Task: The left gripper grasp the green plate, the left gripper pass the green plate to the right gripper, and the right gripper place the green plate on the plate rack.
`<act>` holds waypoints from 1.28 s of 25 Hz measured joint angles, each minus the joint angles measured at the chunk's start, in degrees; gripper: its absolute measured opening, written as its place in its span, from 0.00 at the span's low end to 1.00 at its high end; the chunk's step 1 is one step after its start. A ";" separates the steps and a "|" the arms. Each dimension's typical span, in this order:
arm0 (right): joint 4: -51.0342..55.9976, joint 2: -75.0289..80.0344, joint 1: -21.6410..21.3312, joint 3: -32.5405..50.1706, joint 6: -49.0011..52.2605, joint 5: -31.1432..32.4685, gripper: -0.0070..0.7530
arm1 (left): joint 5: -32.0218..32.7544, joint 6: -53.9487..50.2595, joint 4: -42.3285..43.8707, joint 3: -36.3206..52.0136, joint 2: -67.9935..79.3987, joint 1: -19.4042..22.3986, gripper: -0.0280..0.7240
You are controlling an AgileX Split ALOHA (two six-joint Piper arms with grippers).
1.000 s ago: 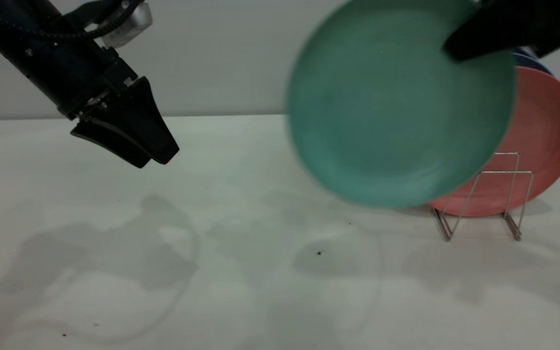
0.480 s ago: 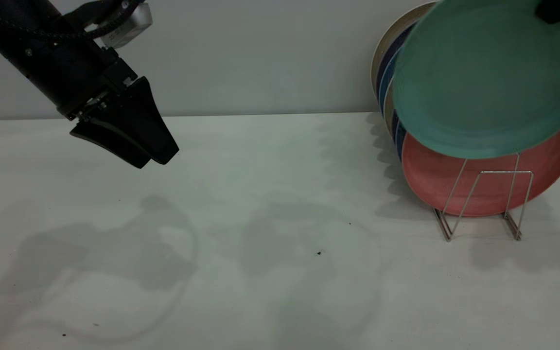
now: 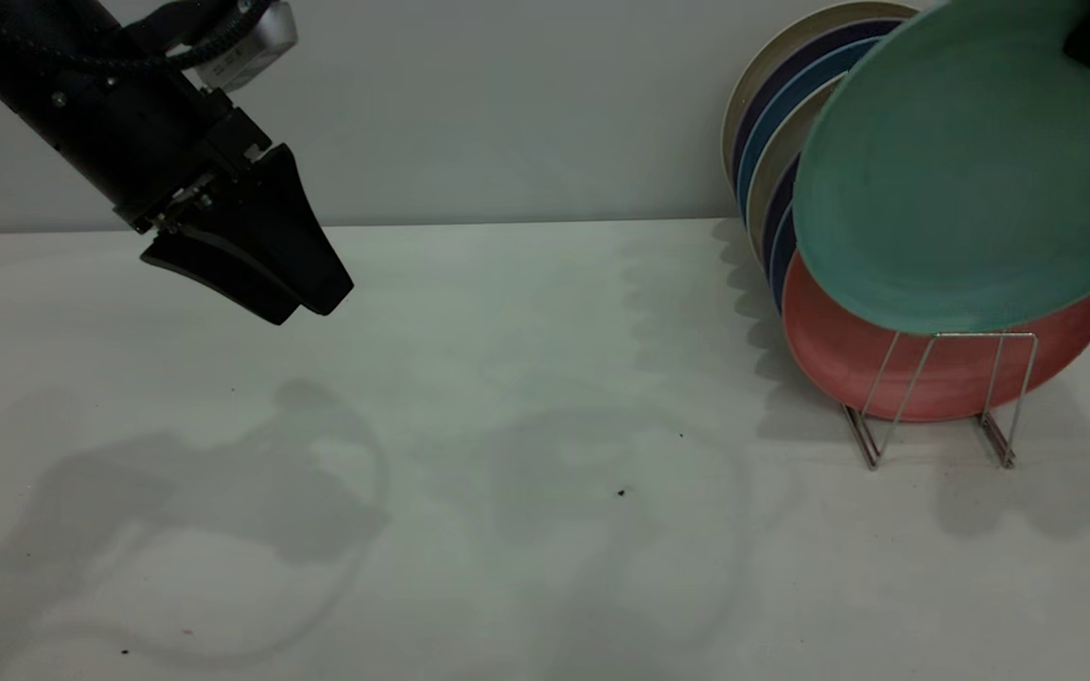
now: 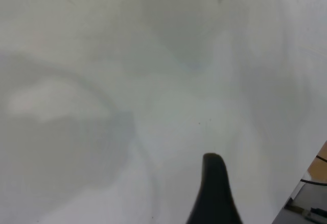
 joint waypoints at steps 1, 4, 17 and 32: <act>-0.06 0.55 0.00 0.05 -0.05 0.00 0.10 | 0.00 -0.05 0.00 0.00 0.00 0.00 0.82; -0.06 2.55 0.00 0.38 -0.12 -0.05 0.11 | 0.00 -0.05 -0.05 0.00 0.00 0.00 0.82; 0.11 3.56 0.00 0.39 5.57 -0.05 0.43 | 0.00 -0.17 -0.05 0.00 0.00 0.00 0.82; 4.16 -9.79 0.00 0.39 41.62 29.51 0.63 | 0.05 -0.76 0.00 0.00 0.00 0.00 0.82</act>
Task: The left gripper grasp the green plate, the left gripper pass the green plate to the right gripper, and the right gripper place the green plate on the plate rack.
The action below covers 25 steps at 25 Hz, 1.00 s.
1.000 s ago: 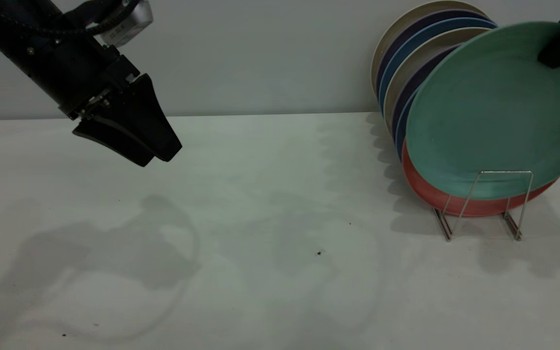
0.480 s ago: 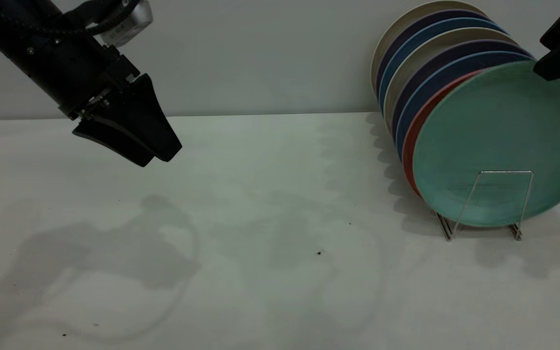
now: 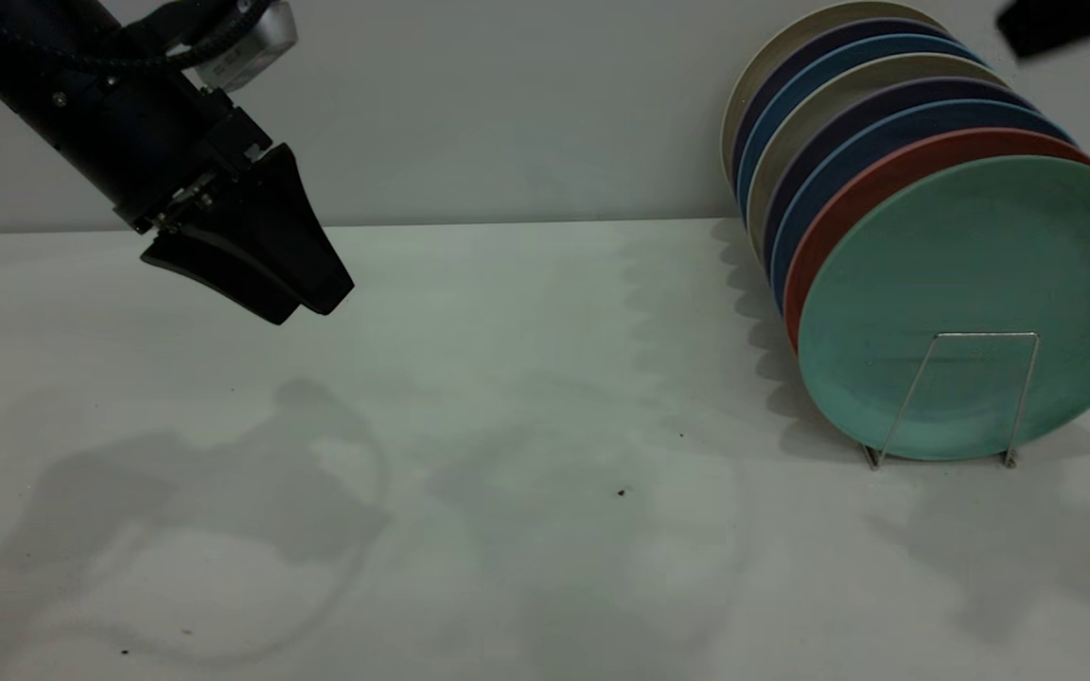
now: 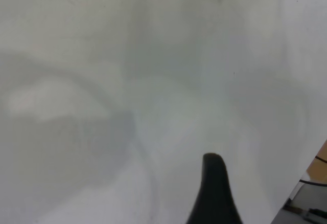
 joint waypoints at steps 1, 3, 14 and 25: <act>-0.30 -1.74 0.00 0.00 4.44 2.55 0.63 | 0.05 -0.65 -0.10 0.00 0.00 0.00 0.82; -2.12 -6.06 0.00 0.00 11.70 6.88 0.63 | 0.96 -1.80 -0.74 0.00 0.00 0.00 0.82; -25.52 -25.90 0.00 0.13 45.54 14.88 0.63 | 7.65 -6.49 -2.13 0.00 -9.70 0.00 0.82; -45.30 -45.54 0.00 18.57 63.27 15.64 0.63 | 10.05 -14.39 4.37 0.05 -29.42 0.00 0.82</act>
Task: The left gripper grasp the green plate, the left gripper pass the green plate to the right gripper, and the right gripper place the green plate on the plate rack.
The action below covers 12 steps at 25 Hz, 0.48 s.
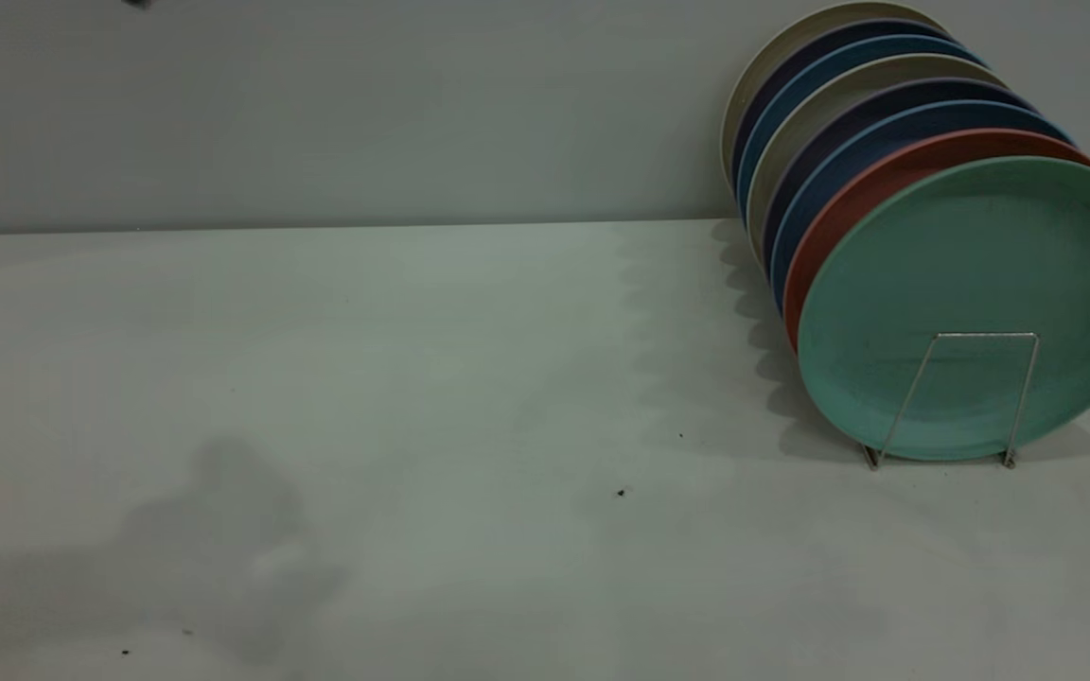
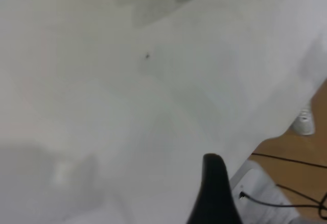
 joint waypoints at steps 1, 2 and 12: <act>-0.42 -1.53 0.00 2.43 0.82 0.00 0.63 | 0.70 -2.19 1.74 0.04 -1.76 0.00 0.82; -0.85 -3.37 0.00 4.83 1.33 0.00 0.63 | 1.31 -4.45 3.90 0.12 -3.20 0.00 0.82; -1.42 -15.65 0.24 14.88 3.41 -6.52 0.63 | 3.80 -24.78 18.43 2.33 -16.61 0.00 0.82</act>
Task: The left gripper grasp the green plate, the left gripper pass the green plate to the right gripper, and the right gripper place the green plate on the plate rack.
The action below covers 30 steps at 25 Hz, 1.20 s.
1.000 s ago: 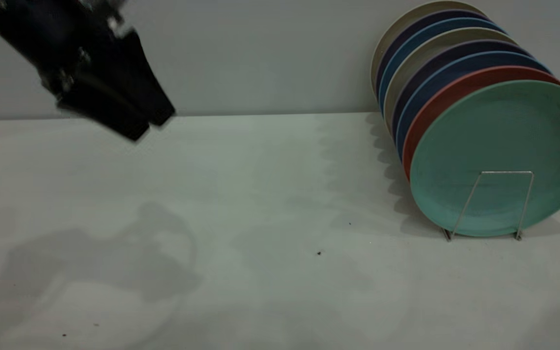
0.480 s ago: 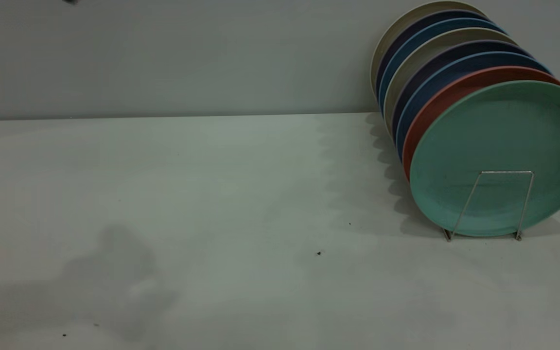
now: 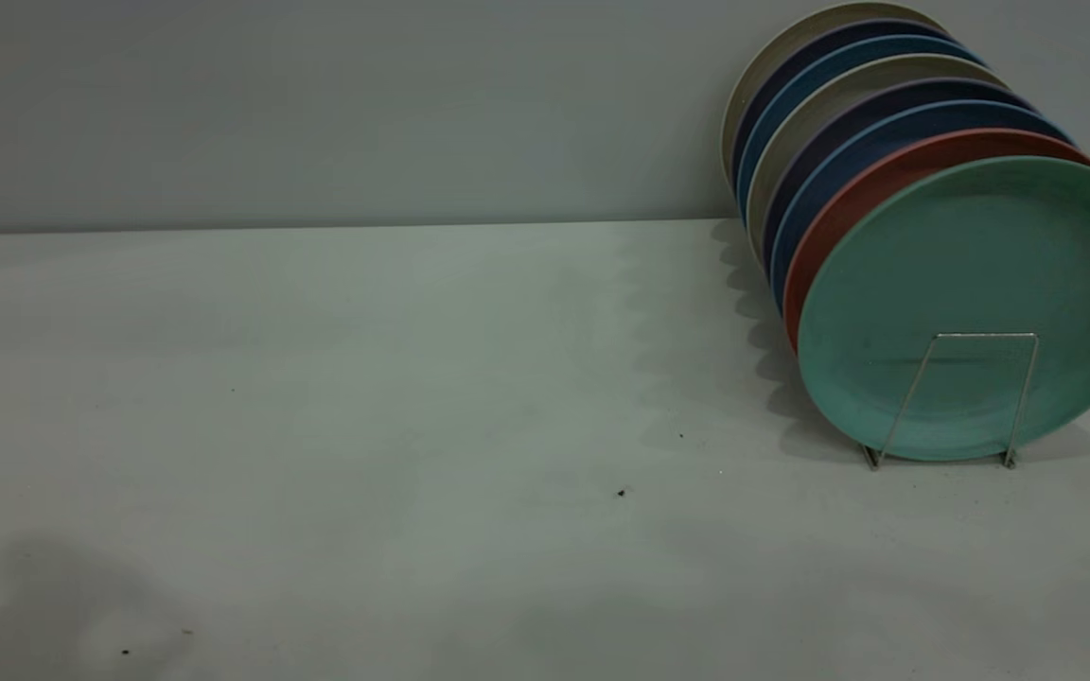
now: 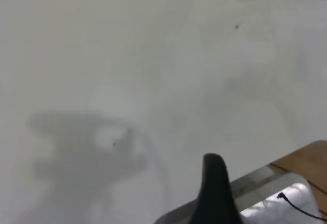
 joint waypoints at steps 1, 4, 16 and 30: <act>-0.19 -0.79 0.65 0.03 0.49 -0.14 0.63 | 0.00 -0.66 0.43 1.30 -1.50 0.00 0.82; -1.32 -3.34 3.29 0.23 2.18 -0.14 0.63 | 0.00 -1.49 2.40 6.09 -7.01 0.00 0.81; -1.59 -11.01 4.35 0.32 2.76 -0.07 0.63 | -0.28 -3.47 15.86 34.72 -27.17 0.00 0.81; -1.59 -11.66 4.35 0.32 2.81 -0.02 0.63 | -3.32 -3.58 15.92 45.22 -49.36 0.00 0.81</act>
